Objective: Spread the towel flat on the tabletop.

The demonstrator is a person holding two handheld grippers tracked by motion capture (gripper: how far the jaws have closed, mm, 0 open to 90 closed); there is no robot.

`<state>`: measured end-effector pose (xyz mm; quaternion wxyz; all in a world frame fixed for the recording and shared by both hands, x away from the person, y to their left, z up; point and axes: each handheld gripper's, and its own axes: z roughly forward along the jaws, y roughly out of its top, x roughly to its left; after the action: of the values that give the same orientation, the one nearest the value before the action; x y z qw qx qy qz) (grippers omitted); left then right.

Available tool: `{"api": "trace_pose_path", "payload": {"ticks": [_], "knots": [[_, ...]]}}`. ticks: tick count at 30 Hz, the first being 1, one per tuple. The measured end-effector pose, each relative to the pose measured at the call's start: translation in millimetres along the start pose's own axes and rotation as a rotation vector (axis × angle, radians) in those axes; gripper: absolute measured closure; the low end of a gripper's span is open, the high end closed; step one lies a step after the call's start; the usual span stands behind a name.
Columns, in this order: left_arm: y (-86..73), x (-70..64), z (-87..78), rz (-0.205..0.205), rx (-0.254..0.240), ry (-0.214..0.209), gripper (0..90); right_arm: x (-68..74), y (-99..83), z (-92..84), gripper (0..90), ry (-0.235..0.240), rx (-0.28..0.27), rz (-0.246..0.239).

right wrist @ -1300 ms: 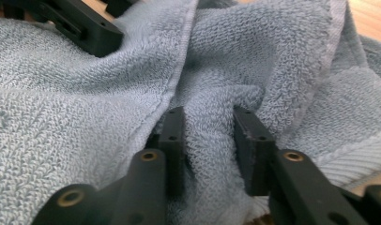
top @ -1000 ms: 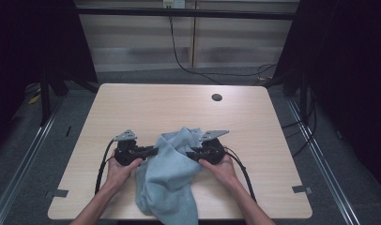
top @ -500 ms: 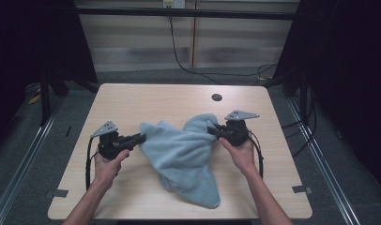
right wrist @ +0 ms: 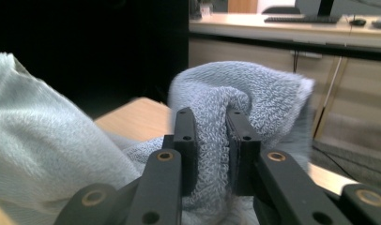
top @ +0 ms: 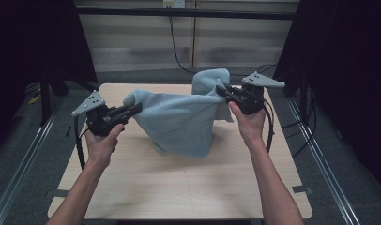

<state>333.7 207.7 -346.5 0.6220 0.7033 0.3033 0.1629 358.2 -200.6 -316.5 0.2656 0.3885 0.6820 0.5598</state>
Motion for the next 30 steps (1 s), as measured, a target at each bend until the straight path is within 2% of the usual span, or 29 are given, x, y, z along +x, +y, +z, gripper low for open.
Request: {"api": "trace_pose_path", "payload": {"ticks": [1,2,3,4,5,6,7,8,9,10,11,14,15,16,17,18,19,20,23,24,26,27,28,29,30], "knots": [[-13.9,-3.9,-3.3,0.015,0.030,-0.021,82.3,3.3,-10.5,-4.7,76.5,0.004,0.019,0.009],[-23.6,-5.2,-4.5,0.011,0.044,-0.027,82.0,5.3,-19.0,-7.2,76.4,0.001,0.038,0.002],[-23.6,-5.2,-4.5,0.011,0.044,-0.027,81.8,5.3,-19.0,-7.2,76.4,0.001,0.038,0.002],[-46.6,-7.5,-6.1,-0.014,0.097,-0.050,81.8,8.5,-41.6,-11.9,76.4,0.013,0.075,0.014],[-46.6,-7.5,-6.1,-0.014,0.097,-0.050,81.7,11.1,-54.6,-13.9,76.4,0.010,0.108,0.017],[-72.1,-11.7,-4.6,-0.029,0.163,-0.064,81.6,13.9,-67.7,-16.1,76.3,0.005,0.137,0.012],[-83.5,-14.2,-4.0,-0.029,0.201,-0.067,81.5,16.1,-81.2,-18.3,76.3,0.009,0.164,0.011],[-94.2,-16.0,-3.1,-0.040,0.227,-0.089,81.2,18.2,-94.2,-20.7,76.3,0.007,0.191,0.013],[-94.2,-16.0,-3.1,-0.040,0.227,-0.089,80.7,20.3,-106.3,-23.5,76.2,0.002,0.215,0.017],[-109.4,-21.3,-1.6,-0.049,0.282,-0.108,80.3,21.5,-117.6,-26.5,75.9,-0.001,0.233,0.030],[-113.2,-24.4,-1.1,-0.044,0.310,-0.114,79.1,23.0,-127.6,-30.3,75.8,-0.011,0.248,0.037],[-114.6,-29.6,-2.4,-0.040,0.318,-0.134,73.4,28.0,-153.4,-41.3,74.8,-0.028,0.290,0.059],[-112.7,-30.5,-4.0,-0.045,0.310,-0.147,70.6,29.7,-160.7,-44.8,74.2,-0.035,0.313,0.058],[-105.6,-30.2,-8.1,-0.064,0.265,-0.163,66.9,31.3,-166.5,-48.8,73.3,-0.045,0.326,0.061],[-105.6,-30.2,-8.1,-0.064,0.265,-0.163,63.5,32.0,-170.8,-53.0,72.1,-0.049,0.337,0.076],[-96.4,-27.1,-12.6,-0.068,0.224,-0.159,63.4,31.7,-173.8,-56.6,70.3,-0.037,0.354,0.090],[-96.4,-27.1,-12.6,-0.068,0.224,-0.159,62.9,31.6,-175.7,-60.3,68.1,-0.029,0.364,0.086],[-89.0,-21.5,-13.2,-0.066,0.204,-0.140,60.6,32.1,-177.0,-64.4,65.6,-0.033,0.369,0.087],[-85.0,-7.5,-5.2,-0.087,0.199,-0.113,57.9,31.2,-175.6,-74.0,59.6,-0.018,0.356,0.092],[-85.0,-7.5,-5.2,-0.087,0.199,-0.113,56.5,30.5,-172.4,-76.3,56.1,-0.020,0.340,0.090],[-91.0,7.2,13.2,-0.098,0.238,-0.065,53.6,25.6,-163.9,-76.2,50.6,-0.009,0.306,0.100],[-91.0,7.2,13.2,-0.098,0.238,-0.065,51.5,22.8,-158.9,-74.1,49.0,-0.021,0.293,0.097],[-95.6,10.7,21.2,-0.108,0.258,-0.043,51.5,22.8,-158.9,-74.1,49.0,-0.021,0.293,0.097],[-100.5,13.9,29.1,-0.106,0.288,-0.028,47.9,19.5,-153.7,-71.1,47.1,-0.031,0.278,0.092],[-105.7,16.8,36.6,-0.109,0.307,-0.006,43.8,11.9,-142.8,-60.5,45.3,-0.032,0.258,0.077]]}}
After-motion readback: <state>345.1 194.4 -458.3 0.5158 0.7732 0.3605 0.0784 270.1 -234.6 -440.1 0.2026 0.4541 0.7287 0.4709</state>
